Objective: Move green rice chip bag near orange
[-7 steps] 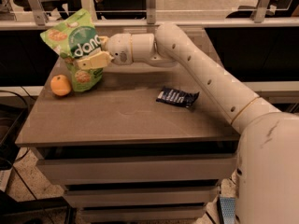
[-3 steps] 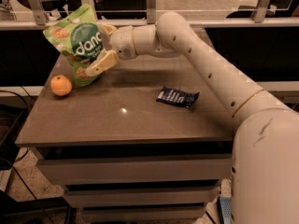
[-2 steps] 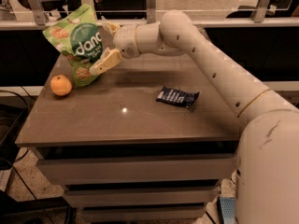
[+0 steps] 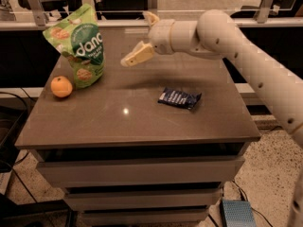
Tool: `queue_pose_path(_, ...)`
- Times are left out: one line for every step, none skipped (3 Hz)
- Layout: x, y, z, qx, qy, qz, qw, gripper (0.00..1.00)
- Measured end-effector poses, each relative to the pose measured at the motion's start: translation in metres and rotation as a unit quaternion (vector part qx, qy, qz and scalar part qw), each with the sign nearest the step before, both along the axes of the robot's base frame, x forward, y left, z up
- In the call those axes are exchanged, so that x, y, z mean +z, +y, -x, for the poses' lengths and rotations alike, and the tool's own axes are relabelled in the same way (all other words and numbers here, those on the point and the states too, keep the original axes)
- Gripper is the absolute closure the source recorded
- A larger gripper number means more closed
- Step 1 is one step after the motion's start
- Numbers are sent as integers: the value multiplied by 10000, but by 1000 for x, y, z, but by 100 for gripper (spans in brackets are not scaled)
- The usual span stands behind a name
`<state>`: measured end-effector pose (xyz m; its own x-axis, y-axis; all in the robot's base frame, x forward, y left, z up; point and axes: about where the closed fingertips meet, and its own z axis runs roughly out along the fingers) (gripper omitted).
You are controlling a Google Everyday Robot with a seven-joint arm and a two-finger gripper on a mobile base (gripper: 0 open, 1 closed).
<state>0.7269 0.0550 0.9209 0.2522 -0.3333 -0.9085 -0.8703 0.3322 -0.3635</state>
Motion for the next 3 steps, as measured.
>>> queue_pose_path(20, -63, 1, -896, -392, -45, 9952, 0)
queue_pose_path(23, -82, -8, -1202, -463, -113, 9916, 0)
queue_pose_path(22, -76, -6, -1116, -438, -98, 9927, 0)
